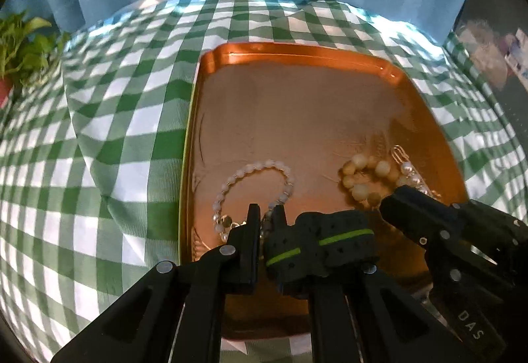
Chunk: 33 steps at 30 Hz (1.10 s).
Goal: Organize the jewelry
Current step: 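Open the right tool to drop the bead bracelet while the left tool releases the watch into the tray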
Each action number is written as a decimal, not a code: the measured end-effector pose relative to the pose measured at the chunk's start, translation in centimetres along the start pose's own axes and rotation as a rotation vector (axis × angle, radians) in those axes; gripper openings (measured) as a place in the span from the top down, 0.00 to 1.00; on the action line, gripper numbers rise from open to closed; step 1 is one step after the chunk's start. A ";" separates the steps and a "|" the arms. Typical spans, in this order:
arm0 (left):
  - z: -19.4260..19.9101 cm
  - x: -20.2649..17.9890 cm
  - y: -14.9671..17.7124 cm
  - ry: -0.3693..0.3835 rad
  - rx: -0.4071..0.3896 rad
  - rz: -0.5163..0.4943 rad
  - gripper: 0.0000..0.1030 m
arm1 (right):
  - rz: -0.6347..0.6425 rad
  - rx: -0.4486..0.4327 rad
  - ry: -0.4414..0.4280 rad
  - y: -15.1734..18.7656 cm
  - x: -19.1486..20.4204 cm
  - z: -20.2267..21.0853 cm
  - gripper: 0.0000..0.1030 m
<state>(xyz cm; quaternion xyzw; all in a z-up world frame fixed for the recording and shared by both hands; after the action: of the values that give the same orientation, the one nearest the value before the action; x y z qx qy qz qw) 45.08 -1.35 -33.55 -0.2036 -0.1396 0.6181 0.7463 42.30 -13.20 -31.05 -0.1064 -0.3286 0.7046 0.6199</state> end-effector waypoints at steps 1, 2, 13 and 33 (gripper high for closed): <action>0.0 -0.1 -0.1 -0.016 -0.007 -0.013 0.92 | -0.001 0.004 0.004 0.1 -0.1 -0.1 0.89; -0.1 -0.3 -0.1 -0.024 -0.012 -0.019 0.92 | 0.000 0.012 0.012 0.3 -0.3 -0.4 0.89; 0.0 -0.8 0.0 -0.082 -0.010 -0.045 0.85 | -0.022 0.018 -0.018 0.6 -0.4 -0.4 0.73; 5.0 0.1 2.4 -0.049 -0.084 -0.015 0.39 | 0.005 -0.060 0.048 1.7 0.6 2.6 0.39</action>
<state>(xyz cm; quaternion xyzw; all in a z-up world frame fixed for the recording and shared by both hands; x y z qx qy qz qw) 40.76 -0.20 -30.30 -0.2184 -0.1852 0.6107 0.7382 39.34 -13.52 -29.98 -0.1426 -0.3342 0.6931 0.6226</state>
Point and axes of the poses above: each gripper's, at about its wrist camera, not at the fingertips, and z roughly against the way its jaws point, x to its left, y to its underside, the point moved 5 cm from there along -z, roughly the way its jaws point, and after that the axes turned 1 degree about -z, right-handed, at the moved point
